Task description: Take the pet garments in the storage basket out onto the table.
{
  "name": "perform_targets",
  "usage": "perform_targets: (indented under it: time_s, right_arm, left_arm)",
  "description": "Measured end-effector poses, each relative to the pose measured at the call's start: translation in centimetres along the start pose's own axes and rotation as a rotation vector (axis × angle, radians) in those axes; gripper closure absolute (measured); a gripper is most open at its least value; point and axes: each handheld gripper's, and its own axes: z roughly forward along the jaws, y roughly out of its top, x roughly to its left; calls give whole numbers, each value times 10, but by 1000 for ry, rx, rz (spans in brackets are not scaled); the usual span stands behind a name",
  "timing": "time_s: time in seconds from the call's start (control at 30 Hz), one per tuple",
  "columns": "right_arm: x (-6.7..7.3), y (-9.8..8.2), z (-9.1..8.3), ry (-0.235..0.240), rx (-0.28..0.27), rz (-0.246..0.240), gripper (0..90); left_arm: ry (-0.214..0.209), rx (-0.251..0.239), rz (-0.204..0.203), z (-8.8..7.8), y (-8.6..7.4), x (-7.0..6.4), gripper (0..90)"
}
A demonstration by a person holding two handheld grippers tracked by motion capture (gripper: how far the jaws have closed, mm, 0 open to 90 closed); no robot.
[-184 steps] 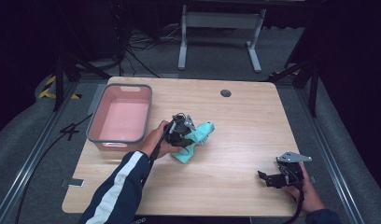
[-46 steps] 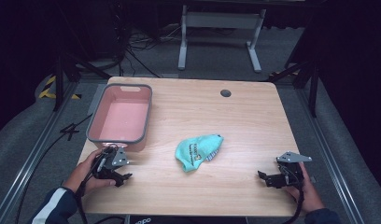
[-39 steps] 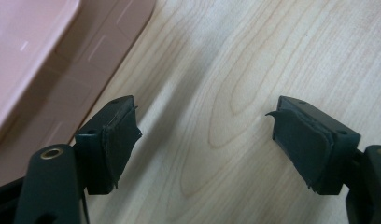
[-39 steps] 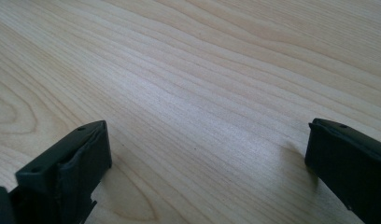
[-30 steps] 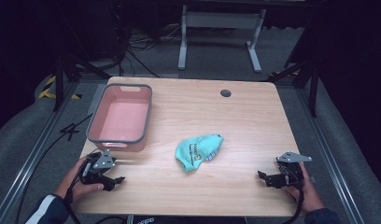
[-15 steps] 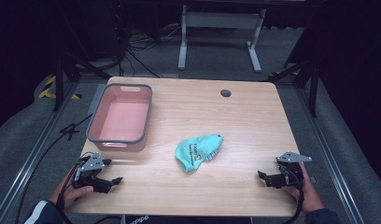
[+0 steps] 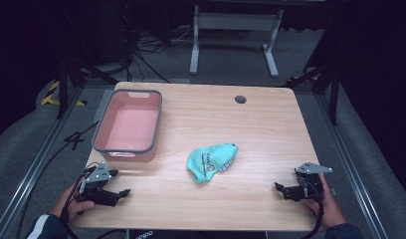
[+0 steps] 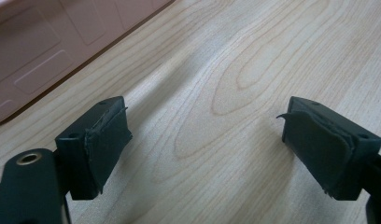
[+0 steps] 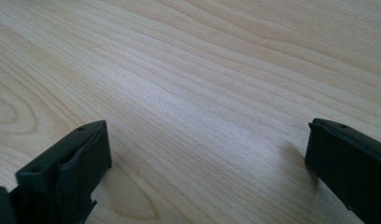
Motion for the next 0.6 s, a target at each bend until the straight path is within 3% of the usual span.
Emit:
perform_targets:
  time_s: [0.6]
  right_arm:
    - [0, 0, 0, -1, 0, 2, 7]
  left_arm:
    - [11, 4, -8, 1, 1, -2, 133]
